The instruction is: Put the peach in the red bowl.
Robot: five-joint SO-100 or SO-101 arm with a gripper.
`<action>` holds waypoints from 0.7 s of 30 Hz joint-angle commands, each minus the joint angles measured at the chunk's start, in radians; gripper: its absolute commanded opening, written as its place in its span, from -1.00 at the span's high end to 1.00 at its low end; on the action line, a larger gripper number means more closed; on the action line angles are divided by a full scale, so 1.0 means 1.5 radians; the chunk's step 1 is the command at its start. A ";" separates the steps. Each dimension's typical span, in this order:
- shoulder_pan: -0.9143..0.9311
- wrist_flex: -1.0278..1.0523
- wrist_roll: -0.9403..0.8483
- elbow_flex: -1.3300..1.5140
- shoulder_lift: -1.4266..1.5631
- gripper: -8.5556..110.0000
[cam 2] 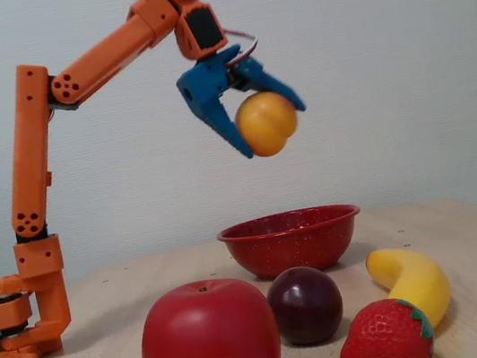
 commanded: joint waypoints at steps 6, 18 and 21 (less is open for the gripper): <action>0.132 -0.098 -0.070 -0.072 -0.051 0.85; 0.132 -0.140 -0.064 -0.109 -0.254 0.11; 0.124 -0.137 -0.056 -0.119 -0.251 -0.02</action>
